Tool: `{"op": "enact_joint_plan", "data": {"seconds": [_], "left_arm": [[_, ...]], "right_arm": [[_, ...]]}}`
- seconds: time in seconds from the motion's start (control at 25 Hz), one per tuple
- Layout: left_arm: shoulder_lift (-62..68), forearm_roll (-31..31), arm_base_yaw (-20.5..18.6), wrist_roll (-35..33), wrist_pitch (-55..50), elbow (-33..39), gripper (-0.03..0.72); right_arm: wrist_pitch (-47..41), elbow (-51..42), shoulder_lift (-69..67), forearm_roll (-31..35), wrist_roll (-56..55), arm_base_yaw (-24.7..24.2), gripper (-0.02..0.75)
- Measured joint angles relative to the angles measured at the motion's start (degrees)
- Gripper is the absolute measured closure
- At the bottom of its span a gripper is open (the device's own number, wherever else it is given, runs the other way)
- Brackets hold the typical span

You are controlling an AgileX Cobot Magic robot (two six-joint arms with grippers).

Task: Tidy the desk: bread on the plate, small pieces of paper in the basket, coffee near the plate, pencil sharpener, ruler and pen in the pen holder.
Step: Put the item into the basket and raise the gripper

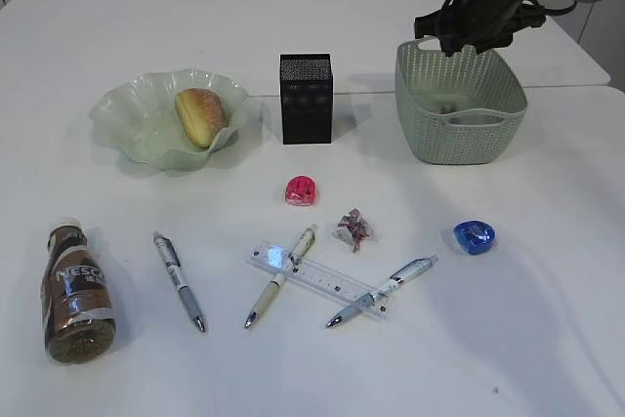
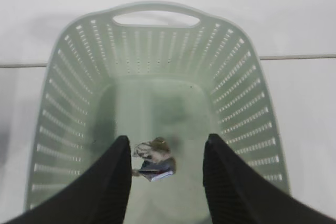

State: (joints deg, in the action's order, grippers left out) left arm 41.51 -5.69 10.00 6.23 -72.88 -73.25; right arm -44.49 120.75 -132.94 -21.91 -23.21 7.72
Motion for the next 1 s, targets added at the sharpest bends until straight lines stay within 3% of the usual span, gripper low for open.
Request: {"op": "enact_joint_plan", "data": {"seconds": [0.32,0.64,0.72,1.0], "left_arm": [[0.0,-0.78,0.0,0.1,0.0,0.0,0.186],[1.42,-1.33,0.0,0.1,0.0,0.0,0.186],[1.65,-1.43,0.0,0.1,0.0,0.0,0.186],[1.65,-1.75,0.0,0.1,0.0,0.0,0.186]], "right_arm": [[-3.22,0.0,0.0,2.15,0.1,0.0,0.37],[-20.95,4.44,1.42,7.56,11.07,0.0,0.37],[-25.16,7.05,1.45,10.12,12.79,0.0,0.37],[-26.44,8.54,3.79,24.65,18.0,0.34,0.37]]}}
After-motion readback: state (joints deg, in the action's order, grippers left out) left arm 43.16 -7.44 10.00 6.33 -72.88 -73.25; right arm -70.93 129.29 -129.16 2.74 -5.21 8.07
